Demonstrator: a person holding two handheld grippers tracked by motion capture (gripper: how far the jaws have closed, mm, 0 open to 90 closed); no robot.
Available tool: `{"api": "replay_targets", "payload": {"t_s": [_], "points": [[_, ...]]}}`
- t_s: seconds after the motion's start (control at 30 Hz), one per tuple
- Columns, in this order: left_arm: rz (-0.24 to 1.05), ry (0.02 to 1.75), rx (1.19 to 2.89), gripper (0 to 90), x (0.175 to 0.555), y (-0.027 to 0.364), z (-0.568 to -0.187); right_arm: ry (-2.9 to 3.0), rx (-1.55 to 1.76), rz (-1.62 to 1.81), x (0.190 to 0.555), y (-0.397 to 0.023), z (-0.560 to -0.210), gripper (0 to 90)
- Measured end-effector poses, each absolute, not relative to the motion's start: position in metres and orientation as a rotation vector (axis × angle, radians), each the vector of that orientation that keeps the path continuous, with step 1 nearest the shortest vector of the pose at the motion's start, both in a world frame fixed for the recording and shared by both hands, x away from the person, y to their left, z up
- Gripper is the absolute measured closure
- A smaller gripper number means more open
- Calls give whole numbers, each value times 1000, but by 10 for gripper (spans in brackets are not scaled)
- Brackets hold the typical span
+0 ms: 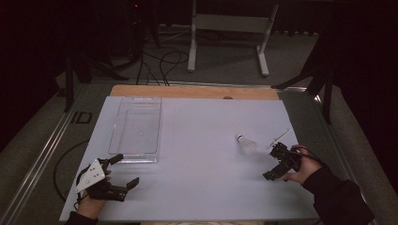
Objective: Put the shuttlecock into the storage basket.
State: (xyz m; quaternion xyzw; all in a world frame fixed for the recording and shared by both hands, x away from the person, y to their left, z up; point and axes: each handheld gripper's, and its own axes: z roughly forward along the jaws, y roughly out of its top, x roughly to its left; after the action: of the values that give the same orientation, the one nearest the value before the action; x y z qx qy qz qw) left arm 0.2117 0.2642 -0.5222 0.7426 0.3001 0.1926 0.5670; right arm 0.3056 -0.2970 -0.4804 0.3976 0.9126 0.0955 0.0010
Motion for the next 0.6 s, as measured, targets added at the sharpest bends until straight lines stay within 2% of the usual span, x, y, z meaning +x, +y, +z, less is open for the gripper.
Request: {"api": "replay_targets", "payload": {"t_s": [0.6], "points": [[447,706,1748,1,212,264,-523,2910,1286,153,347,-301,-483,84]]}}
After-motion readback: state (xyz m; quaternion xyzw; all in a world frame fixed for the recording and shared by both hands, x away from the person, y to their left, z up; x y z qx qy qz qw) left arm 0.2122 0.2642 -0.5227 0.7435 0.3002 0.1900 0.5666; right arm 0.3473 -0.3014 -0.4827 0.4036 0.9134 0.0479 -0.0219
